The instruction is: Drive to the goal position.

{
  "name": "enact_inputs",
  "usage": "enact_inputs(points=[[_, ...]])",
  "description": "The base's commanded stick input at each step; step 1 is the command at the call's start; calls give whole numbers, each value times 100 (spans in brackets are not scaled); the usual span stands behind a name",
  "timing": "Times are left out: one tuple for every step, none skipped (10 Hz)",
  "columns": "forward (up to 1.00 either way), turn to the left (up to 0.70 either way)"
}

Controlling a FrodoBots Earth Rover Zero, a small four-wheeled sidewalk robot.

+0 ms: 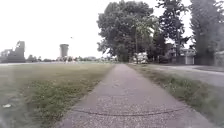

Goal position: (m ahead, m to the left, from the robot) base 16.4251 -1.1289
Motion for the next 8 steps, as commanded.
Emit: enact_inputs(points=[[70, 0], [70, 0], [70, 0], [70, 0], [70, 0], [70, 0], [70, 0], [70, 0]])
